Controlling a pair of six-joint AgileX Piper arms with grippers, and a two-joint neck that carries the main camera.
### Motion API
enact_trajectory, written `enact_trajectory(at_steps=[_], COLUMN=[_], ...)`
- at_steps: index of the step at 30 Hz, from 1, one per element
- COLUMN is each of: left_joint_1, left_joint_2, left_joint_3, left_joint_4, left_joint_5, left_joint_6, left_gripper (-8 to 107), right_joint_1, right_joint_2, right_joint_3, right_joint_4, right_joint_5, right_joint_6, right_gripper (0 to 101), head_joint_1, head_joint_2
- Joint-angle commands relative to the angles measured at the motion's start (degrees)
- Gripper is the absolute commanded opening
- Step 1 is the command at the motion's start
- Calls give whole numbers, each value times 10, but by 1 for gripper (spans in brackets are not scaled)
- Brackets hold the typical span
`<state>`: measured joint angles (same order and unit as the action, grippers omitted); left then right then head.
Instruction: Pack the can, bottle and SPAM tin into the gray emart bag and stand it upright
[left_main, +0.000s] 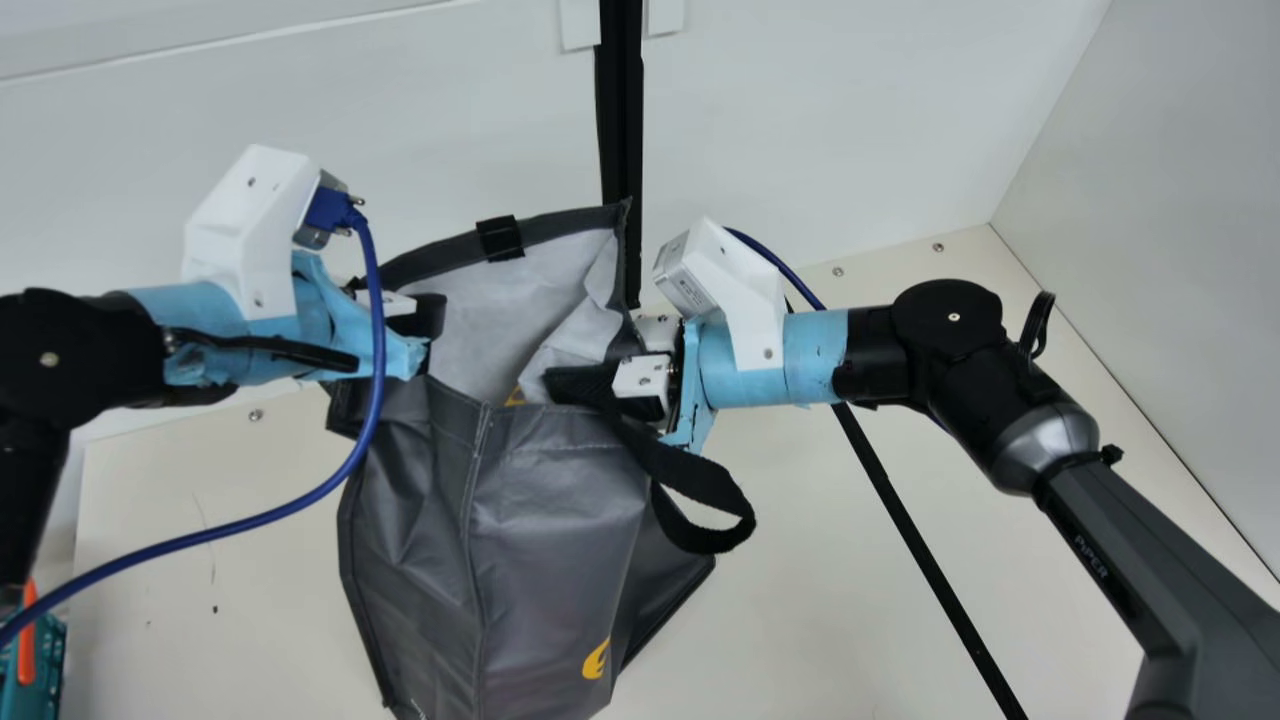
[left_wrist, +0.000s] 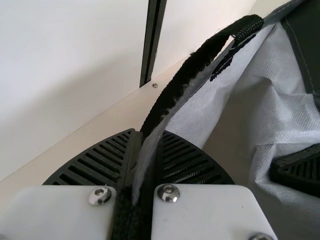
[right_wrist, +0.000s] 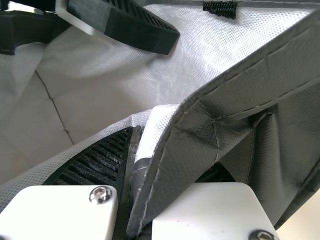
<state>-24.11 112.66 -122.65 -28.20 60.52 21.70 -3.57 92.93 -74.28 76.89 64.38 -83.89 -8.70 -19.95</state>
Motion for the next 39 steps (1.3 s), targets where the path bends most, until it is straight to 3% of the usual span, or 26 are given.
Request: enact_trajectory(at_steps=[1,13,17,18,39], left_joint_1=[0,0,0,-3,57], left_joint_2=[0,0,0,-25,-156], left_joint_3=[0,0,0,37,89], left_joint_4=[0,0,0,0,-82], left_joint_5=[0,1,1,-11,-29], left_joint_6=[0,0,0,3,101], left_gripper=[-8,-8,5,9,79], right_joint_1=[0,0,0,0,0], right_joint_2=[0,0,0,0,0], right_joint_3=[0,0,0,0,0], right_joint_4=[0,-1,-1,-1,-1], right_joint_5=[0,0,0,0,-2], right_joint_6=[0,0,0,0,0], right_gripper=[0,0,0,0,0], head_joint_1=[-13,-13,-13,-13,-13], head_joint_2=[0,0,0,0,0])
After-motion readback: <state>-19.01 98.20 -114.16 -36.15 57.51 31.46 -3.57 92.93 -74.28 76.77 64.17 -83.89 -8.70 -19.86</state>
